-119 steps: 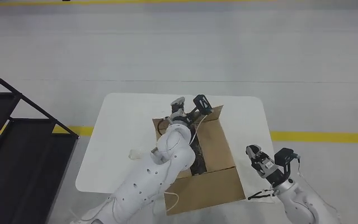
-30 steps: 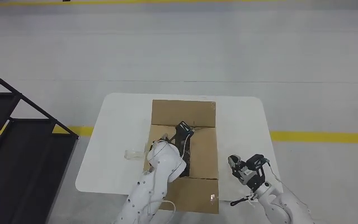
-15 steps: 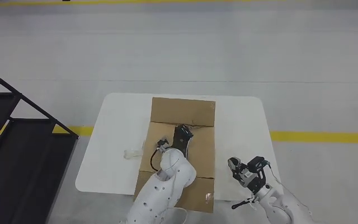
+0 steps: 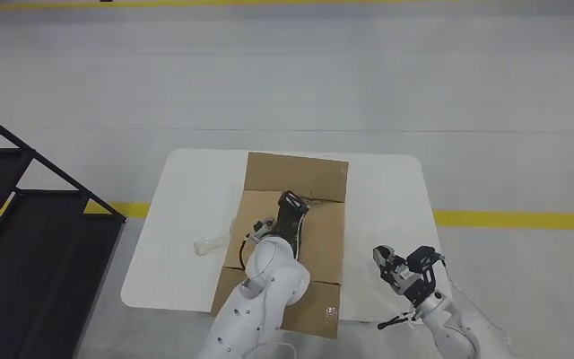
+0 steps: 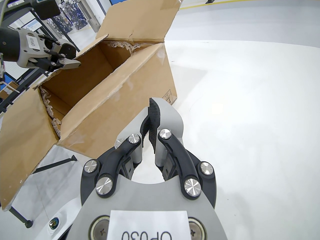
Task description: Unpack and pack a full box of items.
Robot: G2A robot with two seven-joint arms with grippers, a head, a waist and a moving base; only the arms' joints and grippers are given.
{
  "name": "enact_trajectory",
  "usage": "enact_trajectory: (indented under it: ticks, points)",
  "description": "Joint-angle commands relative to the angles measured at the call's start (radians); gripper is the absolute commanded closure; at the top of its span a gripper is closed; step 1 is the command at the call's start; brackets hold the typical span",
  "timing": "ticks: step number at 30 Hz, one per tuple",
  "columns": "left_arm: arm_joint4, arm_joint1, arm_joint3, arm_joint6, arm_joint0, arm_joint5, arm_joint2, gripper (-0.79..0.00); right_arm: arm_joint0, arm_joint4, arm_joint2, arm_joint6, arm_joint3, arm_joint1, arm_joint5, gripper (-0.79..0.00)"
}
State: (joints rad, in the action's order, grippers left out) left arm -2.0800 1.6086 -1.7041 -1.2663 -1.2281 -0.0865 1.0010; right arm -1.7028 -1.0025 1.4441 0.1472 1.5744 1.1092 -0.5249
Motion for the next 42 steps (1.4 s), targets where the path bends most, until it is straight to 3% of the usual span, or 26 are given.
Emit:
enact_trajectory:
  ticks: [1,8,16,17,18,19,20,21,32,42]
  points:
    - [0.046,0.001,-0.042,0.008,-0.011,-0.004,0.016,0.0,-0.004,0.005,0.012,0.001,0.006,-0.001,-0.001,0.0]
    - [0.352,0.012,-0.176,-0.046,-0.028,0.028,0.11,0.0,-0.021,0.03,0.065,0.001,0.048,-0.007,-0.011,0.0]
    - [0.621,0.013,-0.24,-0.119,-0.012,0.06,0.231,0.0,-0.031,0.046,0.101,-0.038,0.117,-0.012,-0.03,0.0]
    - [0.625,0.011,-0.245,-0.128,-0.009,0.053,0.241,-0.04,-0.03,0.046,0.101,-0.043,0.122,-0.012,-0.03,0.0]
    - [0.611,0.008,-0.25,-0.13,-0.008,0.049,0.249,-0.332,-0.028,0.045,0.098,-0.049,0.127,-0.012,-0.031,0.0]
    - [0.608,0.006,-0.255,-0.129,-0.011,0.051,0.254,-0.468,-0.025,0.044,0.096,-0.054,0.13,-0.012,-0.031,0.0]
    - [0.597,0.004,-0.258,-0.13,-0.014,0.047,0.258,-0.539,-0.023,0.044,0.092,-0.061,0.133,-0.011,-0.032,0.0]
    - [0.575,0.001,-0.259,-0.131,-0.016,0.039,0.259,-0.785,-0.02,0.043,0.087,-0.066,0.137,-0.011,-0.033,0.0]
    - [0.314,-0.017,-0.242,-0.12,-0.012,0.021,0.249,-0.785,0.003,0.028,0.052,-0.092,0.138,-0.007,-0.028,0.0]
    - [0.024,-0.031,-0.141,-0.059,0.013,-0.001,0.237,-0.785,0.011,0.03,0.046,-0.095,0.138,-0.006,-0.022,0.0]
